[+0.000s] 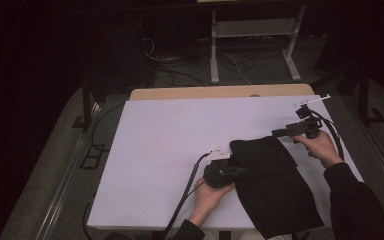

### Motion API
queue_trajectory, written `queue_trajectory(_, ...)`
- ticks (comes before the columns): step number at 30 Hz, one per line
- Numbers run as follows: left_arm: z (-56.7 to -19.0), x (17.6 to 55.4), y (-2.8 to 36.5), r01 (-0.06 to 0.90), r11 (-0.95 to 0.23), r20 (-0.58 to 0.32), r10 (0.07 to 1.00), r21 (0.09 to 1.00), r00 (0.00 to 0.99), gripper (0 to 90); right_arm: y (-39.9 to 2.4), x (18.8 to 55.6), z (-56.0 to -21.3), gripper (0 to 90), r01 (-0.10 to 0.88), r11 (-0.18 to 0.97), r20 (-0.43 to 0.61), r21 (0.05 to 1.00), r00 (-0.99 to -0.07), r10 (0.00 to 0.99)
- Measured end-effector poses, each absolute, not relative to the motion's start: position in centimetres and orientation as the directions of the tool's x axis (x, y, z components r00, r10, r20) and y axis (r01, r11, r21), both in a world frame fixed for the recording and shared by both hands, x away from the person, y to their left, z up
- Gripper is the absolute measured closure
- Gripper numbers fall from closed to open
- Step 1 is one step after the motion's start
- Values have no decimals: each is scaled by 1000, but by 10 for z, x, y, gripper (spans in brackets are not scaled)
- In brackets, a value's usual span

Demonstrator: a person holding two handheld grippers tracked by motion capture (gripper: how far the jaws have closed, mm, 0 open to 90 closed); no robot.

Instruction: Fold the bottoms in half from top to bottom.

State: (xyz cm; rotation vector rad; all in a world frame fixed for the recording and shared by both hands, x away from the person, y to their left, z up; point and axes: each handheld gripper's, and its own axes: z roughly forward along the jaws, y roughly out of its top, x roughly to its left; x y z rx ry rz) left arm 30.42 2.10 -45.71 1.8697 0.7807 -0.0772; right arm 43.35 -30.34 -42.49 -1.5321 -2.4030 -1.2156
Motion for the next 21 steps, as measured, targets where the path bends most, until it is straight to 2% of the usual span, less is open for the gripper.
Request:
queue_trajectory(6, -459, 305, 22, 547, -225, -398, 478, 806, 783, 866, -301, 437, -437, 22, 801, 208, 437, 561, -500, 748)
queue_trajectory(21, -462, 304, 22, 549, -231, -398, 478, 803, 783, 866, -290, 438, -451, 211, 818, 231, 513, 527, -523, 681)
